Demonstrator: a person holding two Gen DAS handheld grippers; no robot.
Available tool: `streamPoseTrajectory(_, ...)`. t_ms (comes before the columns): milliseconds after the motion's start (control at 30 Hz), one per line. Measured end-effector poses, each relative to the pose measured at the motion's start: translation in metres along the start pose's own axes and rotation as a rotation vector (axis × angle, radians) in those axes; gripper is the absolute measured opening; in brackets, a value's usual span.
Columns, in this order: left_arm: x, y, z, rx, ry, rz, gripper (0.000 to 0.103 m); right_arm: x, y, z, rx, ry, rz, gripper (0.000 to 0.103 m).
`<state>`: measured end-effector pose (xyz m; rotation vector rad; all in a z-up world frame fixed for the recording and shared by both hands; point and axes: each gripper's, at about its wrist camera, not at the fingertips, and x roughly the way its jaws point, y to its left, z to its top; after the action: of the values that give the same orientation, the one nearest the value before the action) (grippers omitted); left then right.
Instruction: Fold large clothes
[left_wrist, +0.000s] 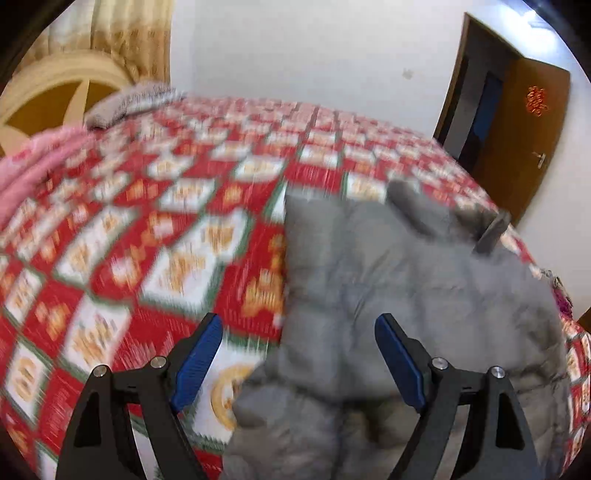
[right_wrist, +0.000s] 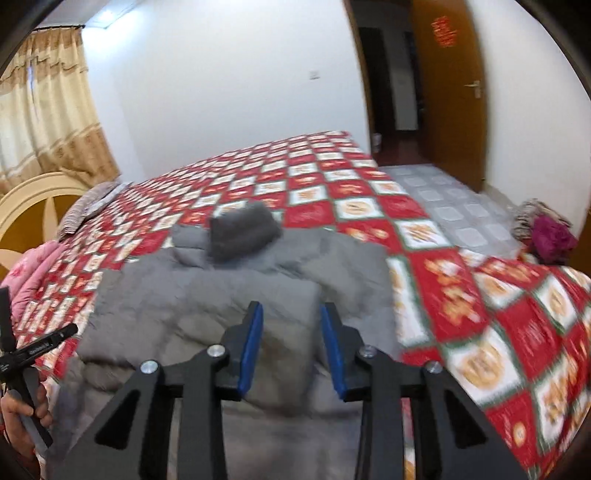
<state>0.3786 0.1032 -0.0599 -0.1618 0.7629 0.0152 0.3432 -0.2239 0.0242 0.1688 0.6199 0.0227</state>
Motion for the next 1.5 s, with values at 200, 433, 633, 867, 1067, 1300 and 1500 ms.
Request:
streamPoseTrajectory(200,0.008,-0.029,0.073,0.005,0.015,0.002,0.085,0.078,0.021,0.001,-0.053,0.132,-0.026,0.036)
streamPoseTrajectory(433,0.052,-0.072,0.104,0.082,0.042,-0.012,0.085,0.103,0.016,-0.025,-0.136,0.216,-0.069,0.038)
streamPoseTrajectory(633,0.114,-0.063,0.076,0.002,0.152,0.002,0.085,0.086,0.005,0.052,0.046,0.174,0.052,0.072)
streamPoseTrajectory(867,0.135,-0.068,0.046,0.022,0.106,0.058,0.085,0.158,0.027,0.111,0.172,0.271,0.016,0.073)
streamPoseTrajectory(1067,0.136,-0.08,0.033,0.098,0.083,0.086,0.085,0.201,0.033,0.105,0.128,0.377,-0.065,0.073)
streamPoseTrajectory(1300,0.13,-0.07,0.041,0.074,0.104,0.008,0.085,0.183,0.007,0.068,0.091,0.411,-0.069,0.015)
streamPoseTrajectory(1500,0.103,-0.073,0.084,0.042,0.047,-0.06,0.085,0.175,-0.019,0.018,0.086,0.271,-0.027,0.012)
